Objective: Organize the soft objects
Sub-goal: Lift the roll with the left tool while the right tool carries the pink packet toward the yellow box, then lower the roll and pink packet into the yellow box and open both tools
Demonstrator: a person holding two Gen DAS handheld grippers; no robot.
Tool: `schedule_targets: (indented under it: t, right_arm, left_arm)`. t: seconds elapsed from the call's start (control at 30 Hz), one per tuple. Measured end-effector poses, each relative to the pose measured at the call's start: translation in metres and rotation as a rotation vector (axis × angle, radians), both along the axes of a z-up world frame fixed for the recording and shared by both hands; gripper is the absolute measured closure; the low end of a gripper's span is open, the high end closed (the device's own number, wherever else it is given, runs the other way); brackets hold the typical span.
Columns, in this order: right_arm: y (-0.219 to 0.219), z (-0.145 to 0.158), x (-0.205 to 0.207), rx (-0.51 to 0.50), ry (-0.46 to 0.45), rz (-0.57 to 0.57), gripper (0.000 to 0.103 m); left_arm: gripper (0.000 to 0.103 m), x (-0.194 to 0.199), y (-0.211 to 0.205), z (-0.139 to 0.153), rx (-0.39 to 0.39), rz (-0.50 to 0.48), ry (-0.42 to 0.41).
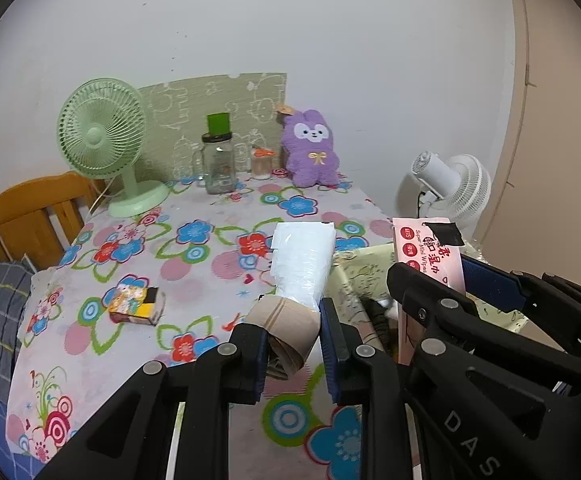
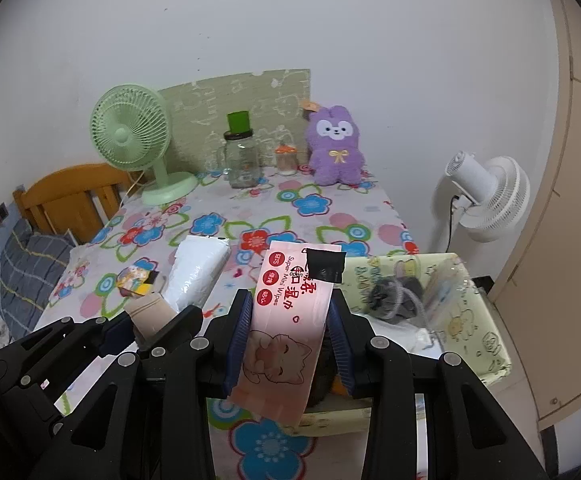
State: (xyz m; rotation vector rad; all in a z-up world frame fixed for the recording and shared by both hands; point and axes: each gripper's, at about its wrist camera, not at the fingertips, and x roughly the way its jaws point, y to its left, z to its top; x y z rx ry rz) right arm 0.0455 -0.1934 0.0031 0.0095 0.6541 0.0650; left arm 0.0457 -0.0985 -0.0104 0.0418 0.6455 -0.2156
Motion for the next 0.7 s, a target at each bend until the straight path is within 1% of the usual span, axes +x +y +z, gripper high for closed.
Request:
schedule_targets:
  t: [0.4, 0.5, 0.67, 0.7]
  right_arm:
    - [-0.051, -0.008, 0.01, 0.028, 0.008, -0.067, 0.062]
    - [-0.063, -0.011, 0.014, 0.037, 0.017, -0.084, 0.062]
    - [-0.079, -0.019, 0.023, 0.039, 0.039, -0.109, 0.062]
    - [-0.081, -0.02, 0.024, 0.037, 0.042, -0.112, 0.062]
  left_arm:
    - [0.081, 0.017, -0.05, -0.007, 0.028, -0.064, 0.014]
    - [0.078, 0.024, -0.062, -0.011, 0.03, -0.085, 0.028]
    - [0.078, 0.033, -0.077, -0.019, 0.028, -0.104, 0.049]
    - [0.075, 0.035, -0.078, -0.02, 0.027, -0.107, 0.053]
